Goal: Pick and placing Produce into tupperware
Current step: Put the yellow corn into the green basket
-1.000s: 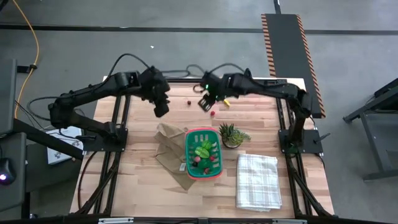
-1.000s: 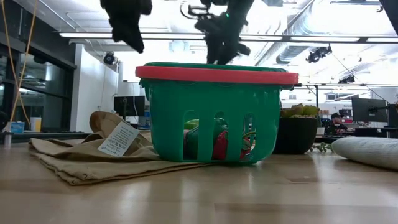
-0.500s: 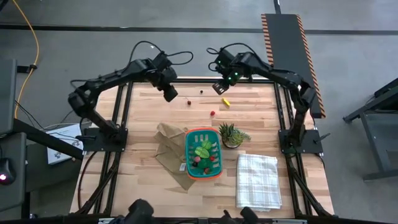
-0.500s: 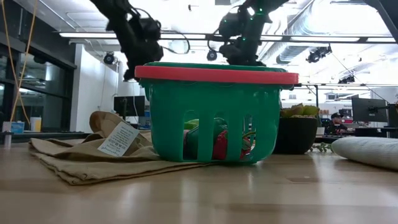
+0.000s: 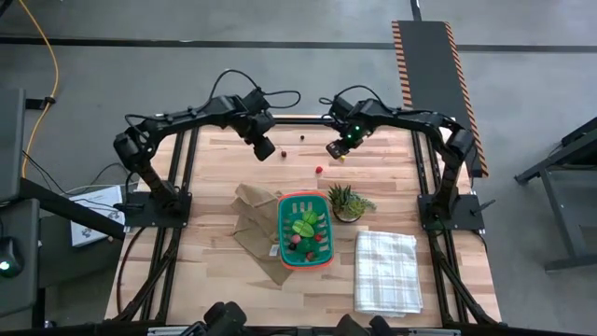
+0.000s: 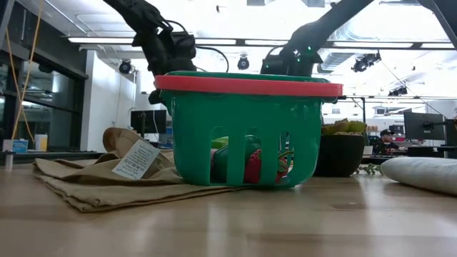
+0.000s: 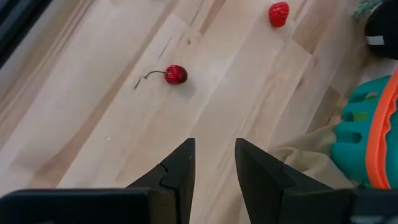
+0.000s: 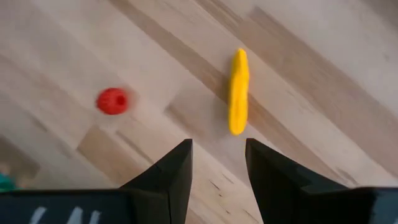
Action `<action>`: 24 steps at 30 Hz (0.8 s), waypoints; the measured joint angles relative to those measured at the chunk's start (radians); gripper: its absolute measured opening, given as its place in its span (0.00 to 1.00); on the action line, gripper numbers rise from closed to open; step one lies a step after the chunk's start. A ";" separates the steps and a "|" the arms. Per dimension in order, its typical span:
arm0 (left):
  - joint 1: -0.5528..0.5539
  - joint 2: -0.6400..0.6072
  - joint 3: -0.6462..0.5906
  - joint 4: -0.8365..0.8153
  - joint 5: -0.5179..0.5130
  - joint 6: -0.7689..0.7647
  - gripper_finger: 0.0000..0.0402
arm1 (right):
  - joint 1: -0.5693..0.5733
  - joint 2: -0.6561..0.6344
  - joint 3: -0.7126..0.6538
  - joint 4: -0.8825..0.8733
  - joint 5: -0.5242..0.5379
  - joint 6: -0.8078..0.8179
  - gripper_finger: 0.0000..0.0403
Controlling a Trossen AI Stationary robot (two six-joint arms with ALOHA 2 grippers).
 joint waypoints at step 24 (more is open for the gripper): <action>0.000 0.000 0.000 0.010 0.000 0.029 0.25 | -0.051 0.180 0.195 -0.123 -0.006 -0.051 0.34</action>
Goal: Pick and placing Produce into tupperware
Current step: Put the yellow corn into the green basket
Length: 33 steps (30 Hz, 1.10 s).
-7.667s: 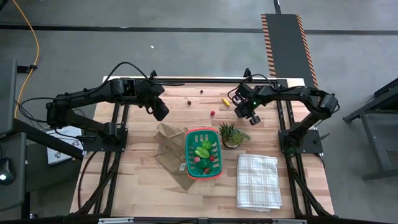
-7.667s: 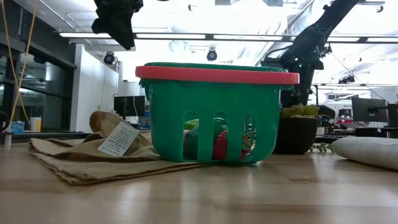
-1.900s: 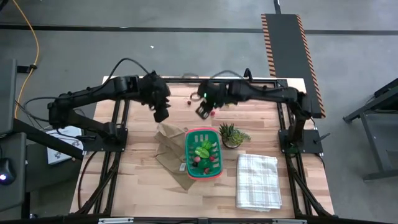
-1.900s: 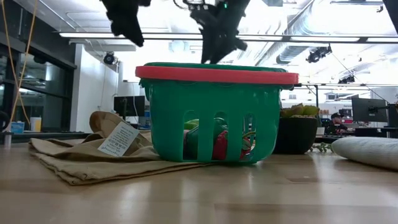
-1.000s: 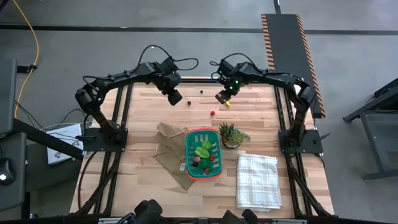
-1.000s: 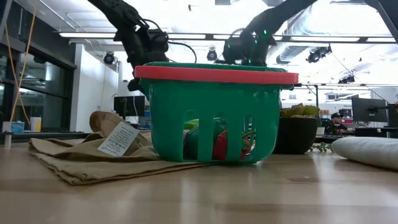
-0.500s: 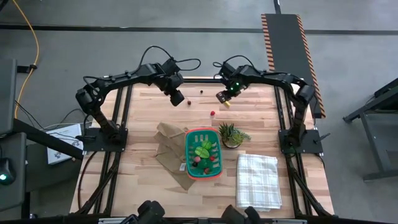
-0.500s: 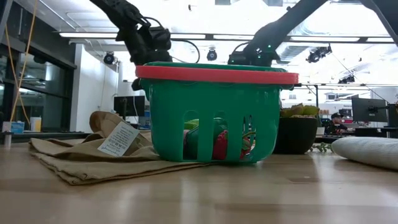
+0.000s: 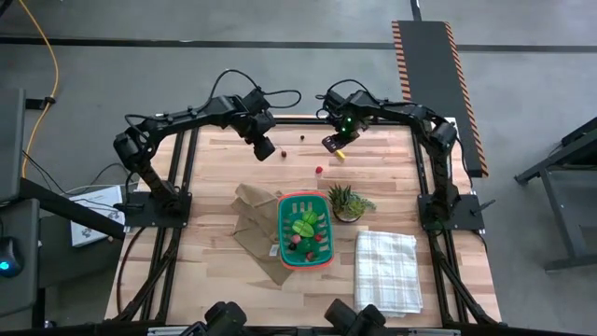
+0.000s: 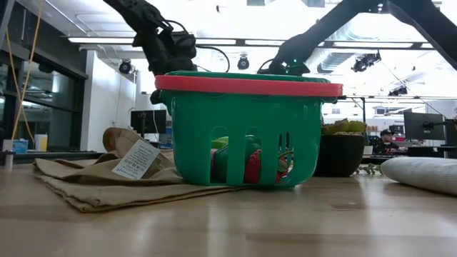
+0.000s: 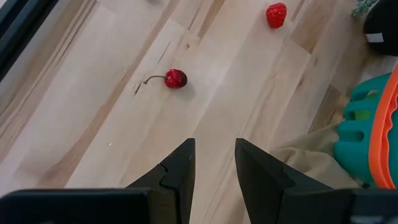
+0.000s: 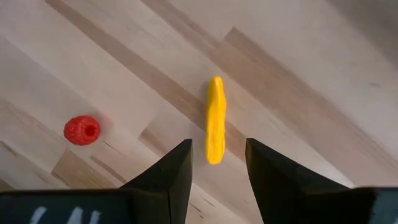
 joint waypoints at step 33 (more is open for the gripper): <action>0.000 0.000 0.000 -0.021 -0.001 0.018 0.25 | 0.005 0.064 0.000 0.062 -0.020 -0.004 0.34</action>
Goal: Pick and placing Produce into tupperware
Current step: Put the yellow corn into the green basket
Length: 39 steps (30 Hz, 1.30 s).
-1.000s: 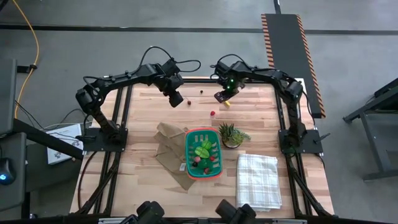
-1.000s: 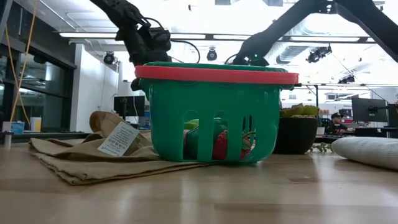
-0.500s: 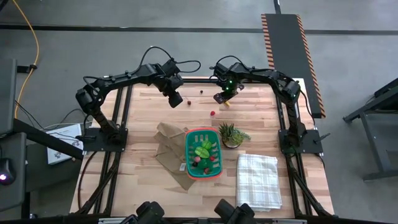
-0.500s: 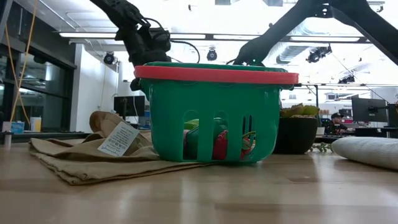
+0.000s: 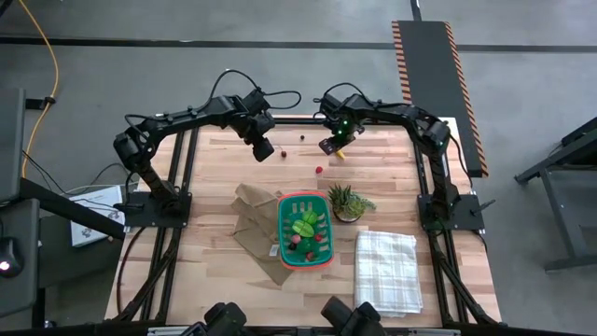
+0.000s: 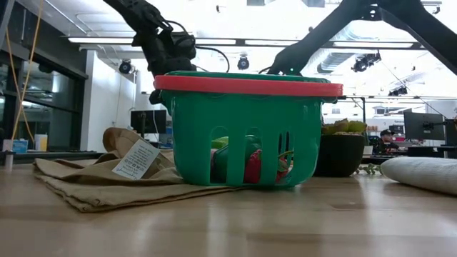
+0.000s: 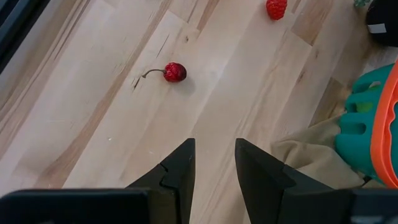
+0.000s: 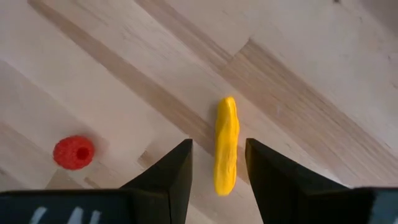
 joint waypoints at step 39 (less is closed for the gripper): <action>0.000 0.000 0.000 0.000 0.000 -0.027 0.25 | -0.005 0.013 0.001 -0.022 0.002 -0.051 0.34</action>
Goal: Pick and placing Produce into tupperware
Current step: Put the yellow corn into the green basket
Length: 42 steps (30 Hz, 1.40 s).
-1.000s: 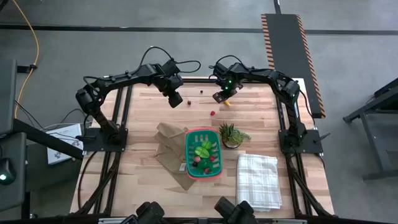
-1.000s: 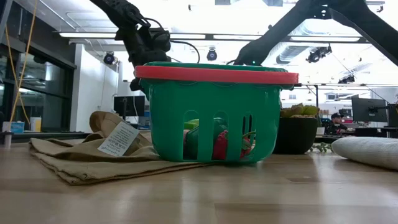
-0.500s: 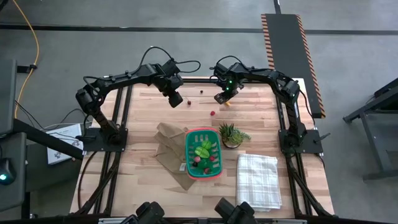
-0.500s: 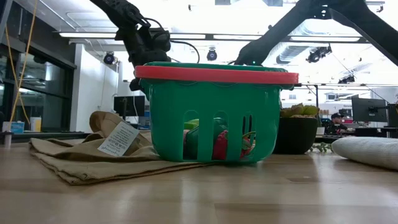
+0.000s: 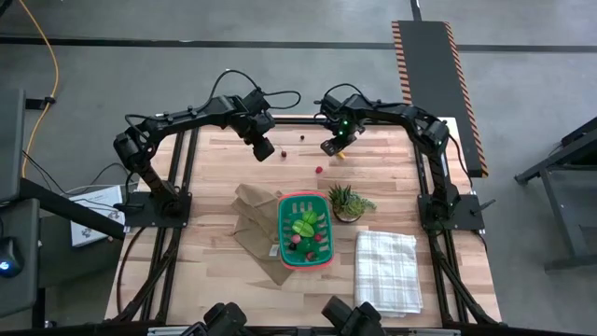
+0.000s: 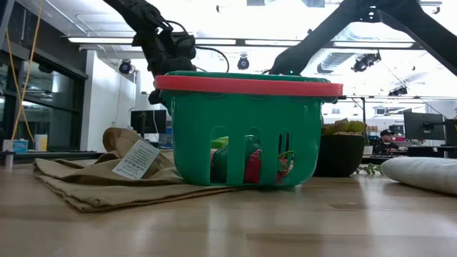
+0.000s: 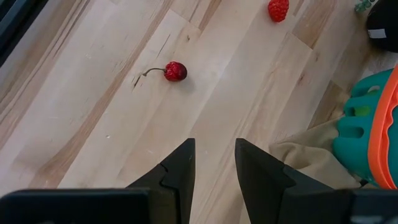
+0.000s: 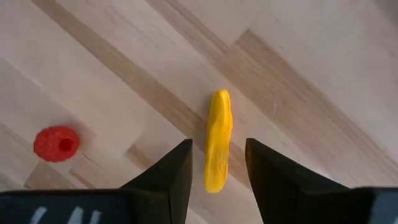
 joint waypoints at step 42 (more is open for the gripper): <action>0.000 0.000 0.000 -0.001 -0.001 -0.002 0.25 | 0.021 0.054 0.043 -0.026 0.070 -0.031 0.14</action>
